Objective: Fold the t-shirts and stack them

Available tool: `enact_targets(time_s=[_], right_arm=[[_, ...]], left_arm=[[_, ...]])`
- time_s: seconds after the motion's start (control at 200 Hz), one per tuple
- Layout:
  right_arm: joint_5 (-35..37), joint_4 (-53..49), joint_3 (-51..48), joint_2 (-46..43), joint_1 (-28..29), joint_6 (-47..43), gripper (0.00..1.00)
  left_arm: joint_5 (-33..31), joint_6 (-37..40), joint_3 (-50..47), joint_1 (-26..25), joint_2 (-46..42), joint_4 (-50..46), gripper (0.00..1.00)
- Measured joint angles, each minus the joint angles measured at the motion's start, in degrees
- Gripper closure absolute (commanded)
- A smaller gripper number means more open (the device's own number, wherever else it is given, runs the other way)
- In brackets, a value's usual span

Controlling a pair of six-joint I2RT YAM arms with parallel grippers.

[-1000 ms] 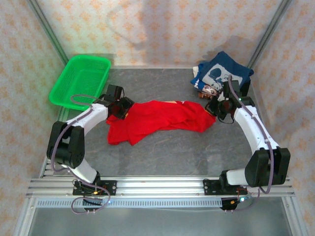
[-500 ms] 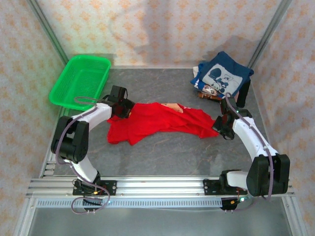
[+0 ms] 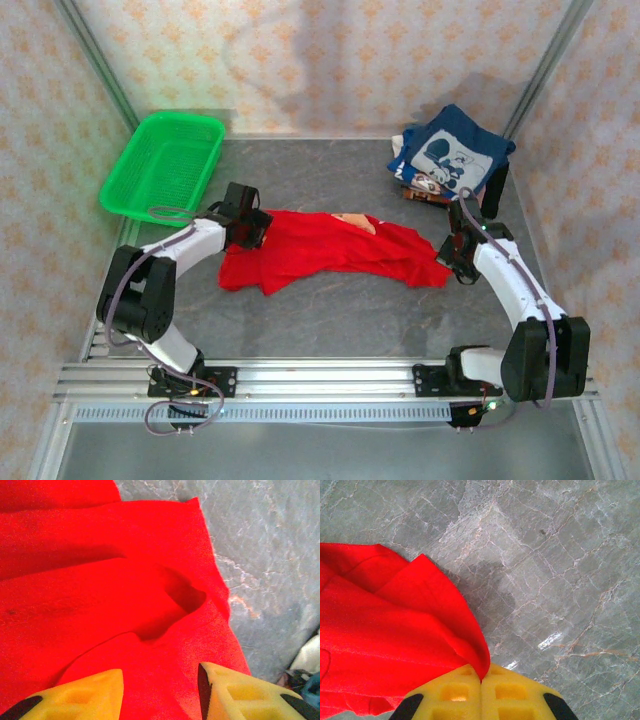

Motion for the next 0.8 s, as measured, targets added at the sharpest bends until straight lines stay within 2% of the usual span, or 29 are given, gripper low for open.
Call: enact_targets(time_s=[0.24,0.56,0.801], right_arm=[[-0.02,0.00,0.00,0.07,0.00,-0.02,1.00],[-0.04,0.17,0.00,0.07,0.00,-0.02,1.00],[-0.04,0.24,0.00,0.07,0.00,-0.02,1.00]], left_arm=[[0.26,-2.08,2.12,-0.07,0.72,0.44,0.56],[0.70,-3.69,3.93,-1.88,5.86,1.22,0.59],[0.61,-4.04,4.66,-1.90,6.45,1.22,0.67]])
